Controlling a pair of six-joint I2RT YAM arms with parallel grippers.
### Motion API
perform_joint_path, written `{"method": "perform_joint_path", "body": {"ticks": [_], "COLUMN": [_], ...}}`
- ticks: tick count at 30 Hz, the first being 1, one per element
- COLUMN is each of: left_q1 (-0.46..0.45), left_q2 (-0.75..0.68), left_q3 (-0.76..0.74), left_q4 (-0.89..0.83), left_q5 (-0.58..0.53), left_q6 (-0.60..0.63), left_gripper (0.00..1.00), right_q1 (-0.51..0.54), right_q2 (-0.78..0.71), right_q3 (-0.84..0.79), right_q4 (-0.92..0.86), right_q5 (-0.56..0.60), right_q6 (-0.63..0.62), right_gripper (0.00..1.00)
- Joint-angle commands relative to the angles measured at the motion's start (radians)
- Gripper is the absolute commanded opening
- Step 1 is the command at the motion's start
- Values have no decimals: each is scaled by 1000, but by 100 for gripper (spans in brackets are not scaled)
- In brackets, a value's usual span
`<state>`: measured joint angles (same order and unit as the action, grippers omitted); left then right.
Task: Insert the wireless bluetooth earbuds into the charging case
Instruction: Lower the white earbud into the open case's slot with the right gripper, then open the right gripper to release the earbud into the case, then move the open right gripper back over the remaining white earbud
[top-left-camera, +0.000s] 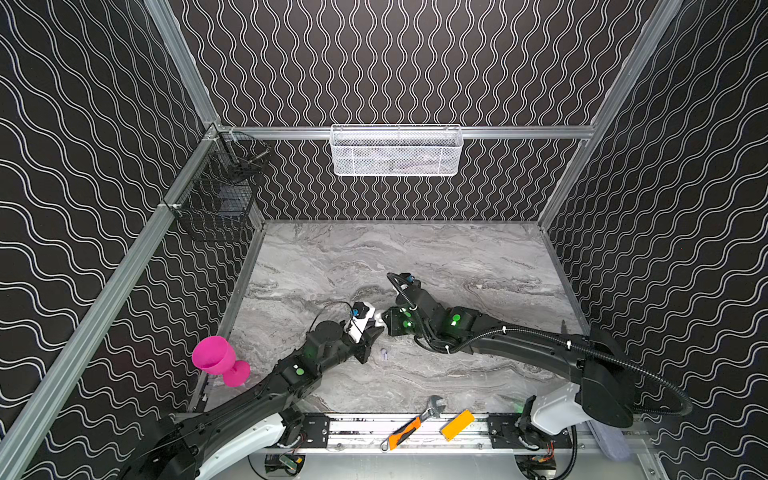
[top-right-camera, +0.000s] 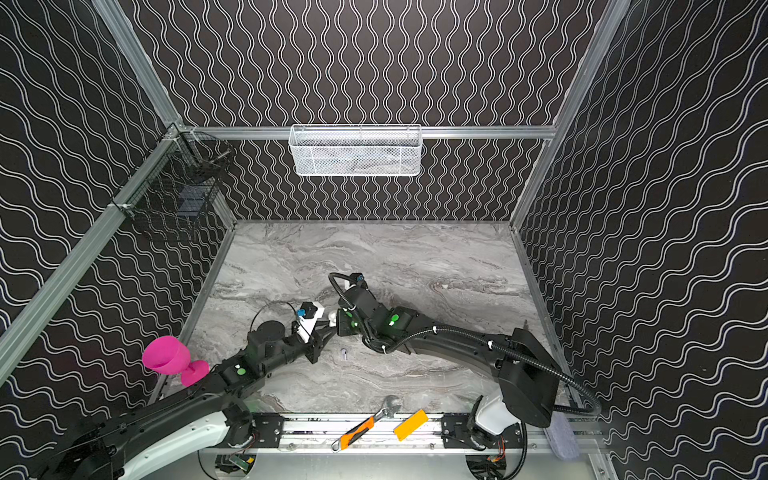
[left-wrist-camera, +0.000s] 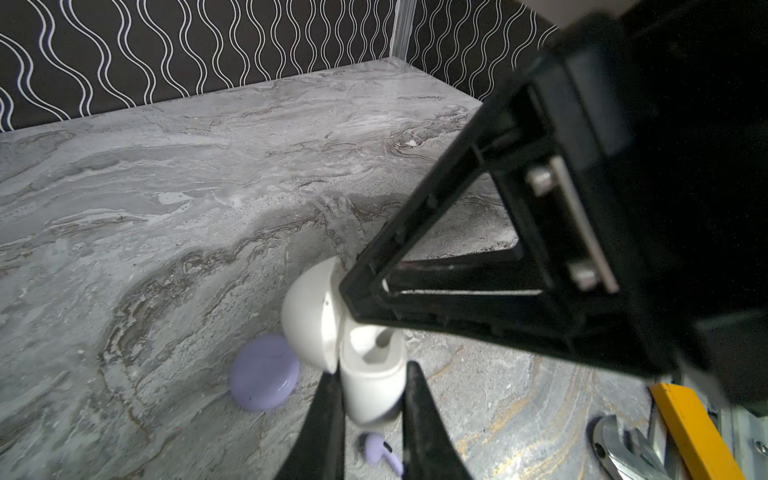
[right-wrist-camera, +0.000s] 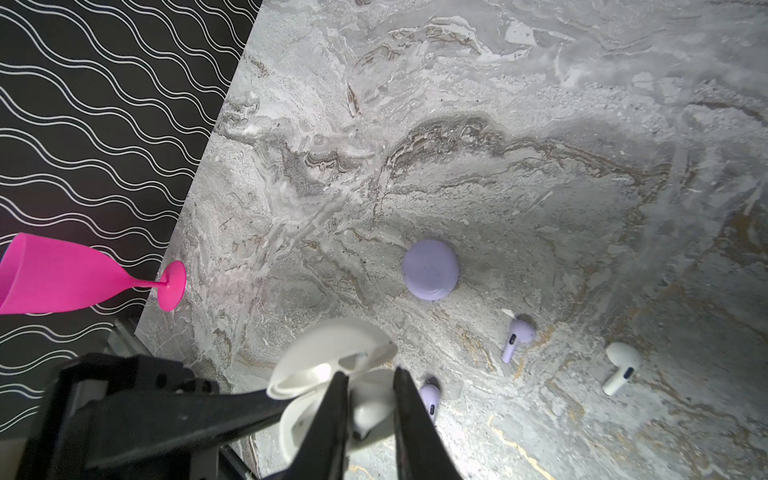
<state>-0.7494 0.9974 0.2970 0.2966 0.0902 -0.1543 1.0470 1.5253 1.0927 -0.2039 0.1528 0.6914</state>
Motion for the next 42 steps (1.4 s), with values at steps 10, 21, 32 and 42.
{"method": "perform_joint_path", "body": {"ticks": [10,21,32,42], "left_q1": [-1,-1,-1,-1], "left_q2": [1,4,-4,-4], "left_q3": [0,0,-1,-3], "left_q4": [36,38,37,49], "left_q5": [-4,-4,-5,3], "left_q6": [10,10,10,12], "left_gripper": [2,2,2,2], "right_q1": [0,-25,-44,-119], "right_q2": [-15,-45,-48,-27], "right_q3": [30,23,16,13], "right_q4": [-35,-60,-73,-196], "right_q5": [11,25,22,14], "right_q6": [-14,-28,-21,-24], "right_gripper": [24,27,25,34]}}
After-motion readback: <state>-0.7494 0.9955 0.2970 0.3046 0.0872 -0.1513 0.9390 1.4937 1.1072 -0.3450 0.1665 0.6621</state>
